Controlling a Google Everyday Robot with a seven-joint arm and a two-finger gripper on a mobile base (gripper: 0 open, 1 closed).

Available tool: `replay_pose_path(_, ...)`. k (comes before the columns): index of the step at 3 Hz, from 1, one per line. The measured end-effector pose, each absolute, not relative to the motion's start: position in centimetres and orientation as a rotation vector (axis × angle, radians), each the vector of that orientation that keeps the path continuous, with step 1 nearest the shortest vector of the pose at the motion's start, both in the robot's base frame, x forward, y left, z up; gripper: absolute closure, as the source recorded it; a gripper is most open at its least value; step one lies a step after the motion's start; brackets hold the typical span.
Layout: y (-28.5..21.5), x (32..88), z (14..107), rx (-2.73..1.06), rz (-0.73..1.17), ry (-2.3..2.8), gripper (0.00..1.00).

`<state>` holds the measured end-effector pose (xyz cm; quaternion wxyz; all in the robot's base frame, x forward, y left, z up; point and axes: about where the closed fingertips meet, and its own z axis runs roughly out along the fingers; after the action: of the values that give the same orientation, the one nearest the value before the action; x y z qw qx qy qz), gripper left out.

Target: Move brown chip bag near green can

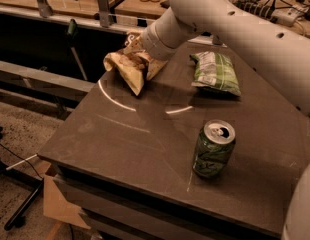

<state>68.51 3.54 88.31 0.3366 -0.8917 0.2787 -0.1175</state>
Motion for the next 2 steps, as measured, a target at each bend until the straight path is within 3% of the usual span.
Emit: replay_pose_path(2, 3.1, 65.7, 89.5, -2.535, -0.344, 0.619, 0.86)
